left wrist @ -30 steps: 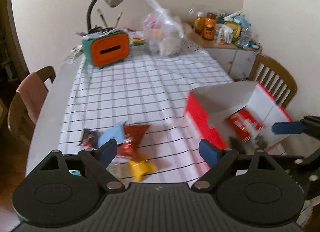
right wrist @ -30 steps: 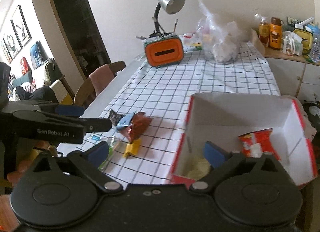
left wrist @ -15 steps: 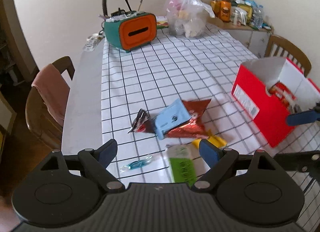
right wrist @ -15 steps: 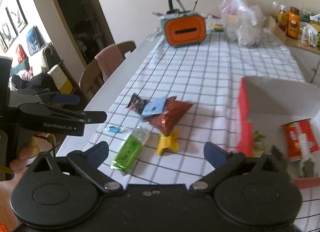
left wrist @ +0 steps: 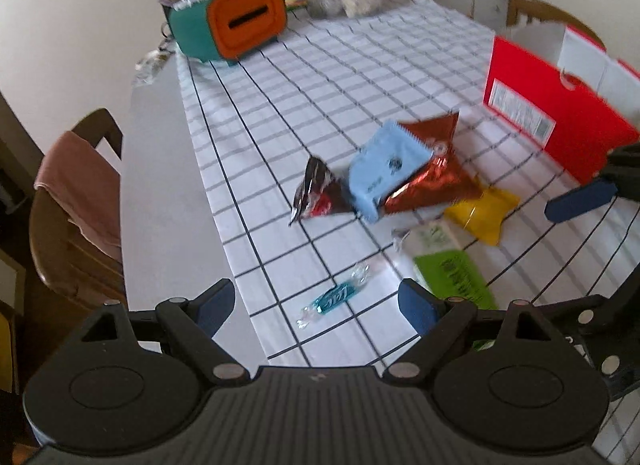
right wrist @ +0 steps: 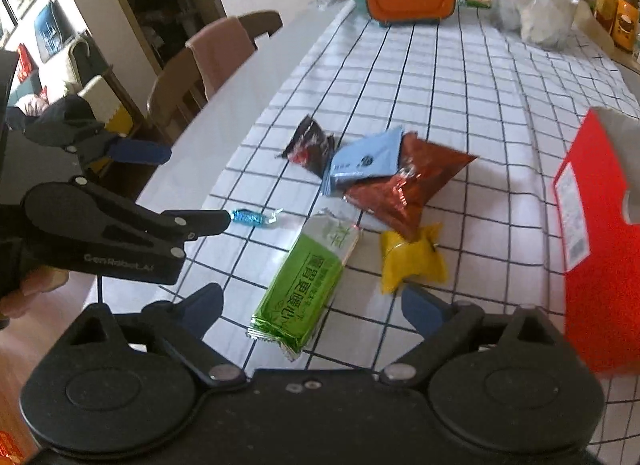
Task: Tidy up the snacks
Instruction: 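Grasp the green biscuit pack with the right gripper while the left gripper grasps the blue wrapped candy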
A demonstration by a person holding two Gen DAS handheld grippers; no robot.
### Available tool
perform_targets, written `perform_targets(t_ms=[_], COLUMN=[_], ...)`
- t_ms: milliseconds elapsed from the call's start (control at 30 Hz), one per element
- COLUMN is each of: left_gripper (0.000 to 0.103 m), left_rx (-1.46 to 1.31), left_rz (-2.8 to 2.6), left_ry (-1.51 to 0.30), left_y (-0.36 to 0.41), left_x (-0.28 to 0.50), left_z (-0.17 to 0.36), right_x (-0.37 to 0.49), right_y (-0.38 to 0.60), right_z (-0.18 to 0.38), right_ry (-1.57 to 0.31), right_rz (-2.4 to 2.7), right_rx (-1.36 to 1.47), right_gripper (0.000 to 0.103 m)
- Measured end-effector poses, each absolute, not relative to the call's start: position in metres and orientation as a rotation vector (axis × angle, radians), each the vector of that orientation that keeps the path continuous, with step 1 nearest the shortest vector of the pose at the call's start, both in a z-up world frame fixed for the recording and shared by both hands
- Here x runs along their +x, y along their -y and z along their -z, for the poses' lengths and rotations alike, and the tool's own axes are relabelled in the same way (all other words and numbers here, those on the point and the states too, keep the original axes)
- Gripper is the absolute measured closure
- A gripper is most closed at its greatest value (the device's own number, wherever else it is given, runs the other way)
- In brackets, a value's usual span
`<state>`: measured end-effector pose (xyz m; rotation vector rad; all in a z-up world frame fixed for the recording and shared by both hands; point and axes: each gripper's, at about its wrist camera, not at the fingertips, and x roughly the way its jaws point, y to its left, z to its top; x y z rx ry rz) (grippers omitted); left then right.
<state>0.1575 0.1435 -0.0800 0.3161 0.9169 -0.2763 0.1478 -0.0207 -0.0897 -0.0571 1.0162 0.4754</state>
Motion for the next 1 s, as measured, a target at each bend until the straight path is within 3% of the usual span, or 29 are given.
perform_targets(t_ms=[200,500,600,667,800,933,1000], left_gripper=[0.014,0.018,0.028,0.041,0.049,0.066,0.072], left_rx=[0.377,0.438,0.44,0.45,0.448,0.414,0.395], left_rz=[0.314,0.361,0.375,0.384,0.393,0.389,0.373], left_ry=[-0.946,-0.927,-0.934,-0.942,-0.948,-0.969,-0.979], left_y=[-0.143,-0.136,-0.133,-0.132,-0.131,-0.13,-0.127], left_x=[0.17,0.181,0.184,0.185,0.185,0.184,0.183], left_z=[0.104,0.119,0.123,0.126,0.129,0.128,0.128], right_x=[0.156,0.167,0.17,0.17,0.169,0.169,0.168], right_y=[-0.001,-0.02,-0.021,-0.02,-0.021,-0.017,-0.016], right_z=[0.112,0.136,0.14,0.141,0.14,0.14,0.139], right_ry=[-1.054,-1.074,-1.083,-1.085,-1.069,-1.061,-1.059], right_rz=[-0.454,-0.421,-0.415,-0.414,-0.419,-0.415,-0.418], right_rx=[-0.109,-0.182,-0.188,-0.191,-0.223,-0.229,-0.228], right_gripper=[0.009,0.024,0.031,0.036,0.046,0.058,0.059])
